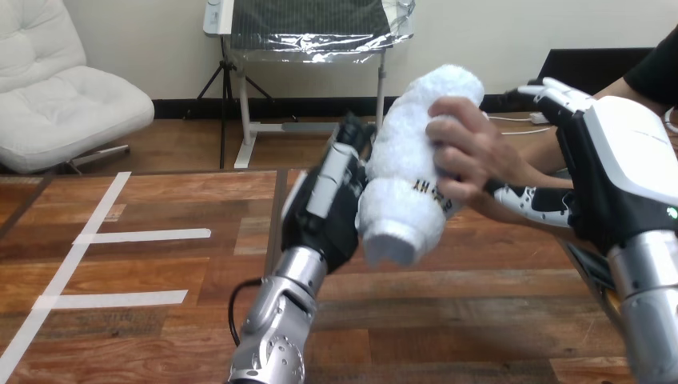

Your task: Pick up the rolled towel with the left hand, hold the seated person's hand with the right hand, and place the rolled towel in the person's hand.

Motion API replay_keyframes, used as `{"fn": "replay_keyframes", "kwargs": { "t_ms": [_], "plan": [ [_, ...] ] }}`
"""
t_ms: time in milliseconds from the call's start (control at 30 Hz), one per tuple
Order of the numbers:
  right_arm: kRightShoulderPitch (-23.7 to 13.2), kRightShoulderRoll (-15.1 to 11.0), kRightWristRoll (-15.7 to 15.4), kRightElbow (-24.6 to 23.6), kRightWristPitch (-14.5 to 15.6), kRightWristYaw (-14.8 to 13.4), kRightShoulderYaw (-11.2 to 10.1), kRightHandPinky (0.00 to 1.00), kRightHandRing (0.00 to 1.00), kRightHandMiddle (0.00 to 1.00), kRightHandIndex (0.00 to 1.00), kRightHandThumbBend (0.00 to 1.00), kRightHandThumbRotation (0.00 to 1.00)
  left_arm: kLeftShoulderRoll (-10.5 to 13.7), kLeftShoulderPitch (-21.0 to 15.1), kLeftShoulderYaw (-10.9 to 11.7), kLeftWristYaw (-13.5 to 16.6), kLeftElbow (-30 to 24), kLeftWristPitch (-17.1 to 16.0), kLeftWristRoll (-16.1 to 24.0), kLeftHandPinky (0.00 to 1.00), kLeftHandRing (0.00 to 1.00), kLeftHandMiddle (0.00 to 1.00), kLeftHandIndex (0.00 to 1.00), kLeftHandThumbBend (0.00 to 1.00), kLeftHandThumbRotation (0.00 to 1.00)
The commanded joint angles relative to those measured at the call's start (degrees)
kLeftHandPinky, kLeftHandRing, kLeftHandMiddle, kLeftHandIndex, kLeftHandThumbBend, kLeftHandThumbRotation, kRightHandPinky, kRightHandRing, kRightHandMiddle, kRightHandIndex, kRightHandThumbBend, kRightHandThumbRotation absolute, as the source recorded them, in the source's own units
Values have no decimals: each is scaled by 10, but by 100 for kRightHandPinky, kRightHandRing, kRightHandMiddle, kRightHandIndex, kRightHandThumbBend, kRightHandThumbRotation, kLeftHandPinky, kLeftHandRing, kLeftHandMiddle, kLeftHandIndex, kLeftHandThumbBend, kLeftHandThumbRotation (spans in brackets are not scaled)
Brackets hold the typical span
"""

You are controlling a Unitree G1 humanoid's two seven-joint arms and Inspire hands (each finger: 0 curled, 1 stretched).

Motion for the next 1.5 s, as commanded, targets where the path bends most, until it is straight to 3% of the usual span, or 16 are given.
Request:
{"fn": "replay_keyframes", "kwargs": {
  "t_ms": [0,500,700,1467],
  "plan": [
    [-5,33,-7,-23,-20,-41,-2,73,89,89,79,49,0,-49,8,6,6,-67,-25,8,91,92,92,97,71,53],
    [13,86,4,-15,-87,-108,4,72,92,92,80,34,0,-30,66,2,14,-143,-53,29,86,87,89,96,64,53],
    [23,106,19,-17,-106,-118,4,73,93,93,81,29,0,-19,98,-5,21,-181,-64,44,86,87,89,96,62,56],
    [52,167,9,-28,-135,-139,33,80,95,94,84,13,0,28,215,-32,32,-291,-87,78,80,82,85,93,63,58]
  ]
}}
